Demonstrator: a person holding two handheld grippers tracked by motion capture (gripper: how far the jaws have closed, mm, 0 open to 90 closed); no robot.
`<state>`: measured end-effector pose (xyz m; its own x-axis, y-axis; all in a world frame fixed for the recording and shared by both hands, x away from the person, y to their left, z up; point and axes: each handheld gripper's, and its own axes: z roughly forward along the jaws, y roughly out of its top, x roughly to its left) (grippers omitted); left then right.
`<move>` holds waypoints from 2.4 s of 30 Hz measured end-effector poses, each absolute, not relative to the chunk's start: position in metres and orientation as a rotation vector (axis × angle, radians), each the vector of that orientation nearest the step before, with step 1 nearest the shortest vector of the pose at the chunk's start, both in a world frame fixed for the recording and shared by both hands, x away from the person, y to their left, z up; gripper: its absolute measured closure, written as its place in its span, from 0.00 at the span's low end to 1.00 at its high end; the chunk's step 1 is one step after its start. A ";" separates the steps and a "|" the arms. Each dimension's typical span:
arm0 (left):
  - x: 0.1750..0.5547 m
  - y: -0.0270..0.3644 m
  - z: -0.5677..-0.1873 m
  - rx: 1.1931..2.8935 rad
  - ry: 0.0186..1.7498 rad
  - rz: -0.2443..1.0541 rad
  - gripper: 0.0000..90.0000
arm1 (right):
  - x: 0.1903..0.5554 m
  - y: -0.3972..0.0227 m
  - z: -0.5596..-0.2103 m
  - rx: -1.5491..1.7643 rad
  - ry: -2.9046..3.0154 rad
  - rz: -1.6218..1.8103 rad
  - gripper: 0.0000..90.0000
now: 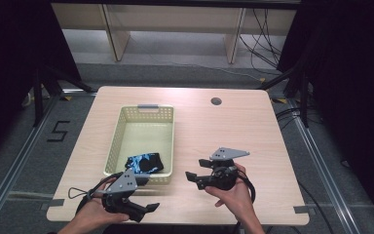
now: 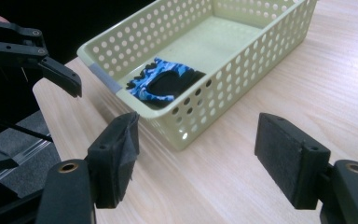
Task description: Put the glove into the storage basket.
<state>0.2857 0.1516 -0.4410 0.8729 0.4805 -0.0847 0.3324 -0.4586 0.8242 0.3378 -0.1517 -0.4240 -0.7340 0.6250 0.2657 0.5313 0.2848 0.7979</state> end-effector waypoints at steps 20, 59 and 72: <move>0.275 0.158 -0.460 2.117 0.590 0.168 0.19 | 0.324 -0.165 -0.442 1.154 2.450 1.441 0.34; 0.261 0.158 -0.501 2.189 0.608 0.216 0.19 | 0.288 -0.185 -0.485 1.138 2.521 1.333 0.21; 0.262 0.160 -0.501 2.176 0.626 0.212 0.18 | 0.274 -0.185 -0.490 1.112 2.560 1.277 0.20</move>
<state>0.2625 0.1597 -0.5012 0.8608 0.5051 -0.0627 0.3627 -0.5223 0.7718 0.2739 -0.1854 -0.4904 -0.7353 0.6335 0.2406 0.5732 0.3920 0.7195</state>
